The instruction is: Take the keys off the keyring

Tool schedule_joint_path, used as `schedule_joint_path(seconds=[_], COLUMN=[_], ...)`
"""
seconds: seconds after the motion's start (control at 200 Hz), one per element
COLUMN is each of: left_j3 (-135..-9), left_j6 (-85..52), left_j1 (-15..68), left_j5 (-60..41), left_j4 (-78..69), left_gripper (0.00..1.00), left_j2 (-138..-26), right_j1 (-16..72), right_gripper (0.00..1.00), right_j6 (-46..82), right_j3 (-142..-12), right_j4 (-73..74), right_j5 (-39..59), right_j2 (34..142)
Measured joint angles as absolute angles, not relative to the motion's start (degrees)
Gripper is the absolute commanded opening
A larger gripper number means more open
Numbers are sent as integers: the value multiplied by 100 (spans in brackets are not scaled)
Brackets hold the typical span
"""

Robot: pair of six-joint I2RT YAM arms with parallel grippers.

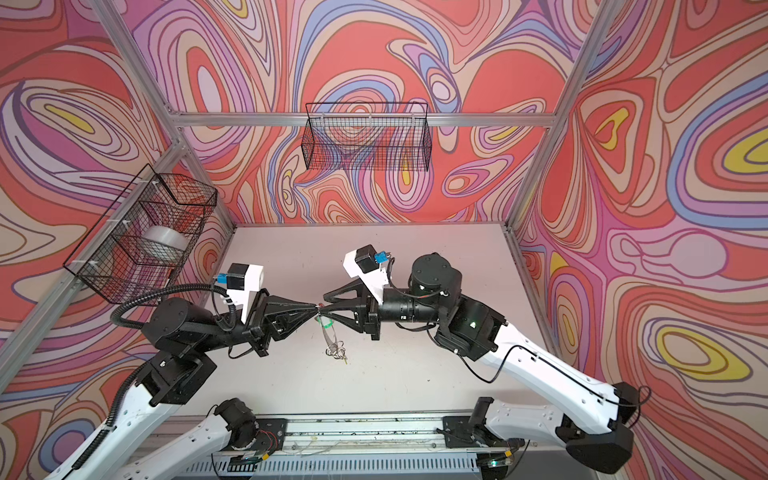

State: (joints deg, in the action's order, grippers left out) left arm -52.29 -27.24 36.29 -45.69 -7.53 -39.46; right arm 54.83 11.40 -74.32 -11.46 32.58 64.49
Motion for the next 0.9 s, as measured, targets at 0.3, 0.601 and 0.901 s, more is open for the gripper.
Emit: schedule_joint_path(seconds=[0.3,0.601,0.901], left_j3=[-5199,-5196,-5256], left_j6=[-2729,-2746,-2731], left_j1=[3629,3632,3632], left_j5=[-4499,-4458,-4453], left_j4=[-779,-790,-574], left_gripper=[0,0,26], left_j2=[-3948,-3944,-3964], right_j1=[5483,5483,5478], right_gripper=[16,0,0], right_j6=[1291,1365,1315], right_j3=[-7389,-7352,-7389], right_j4=[-972,-899,-1114], right_j5=[3487,3638,3632], right_j2=[6469,6532,6521])
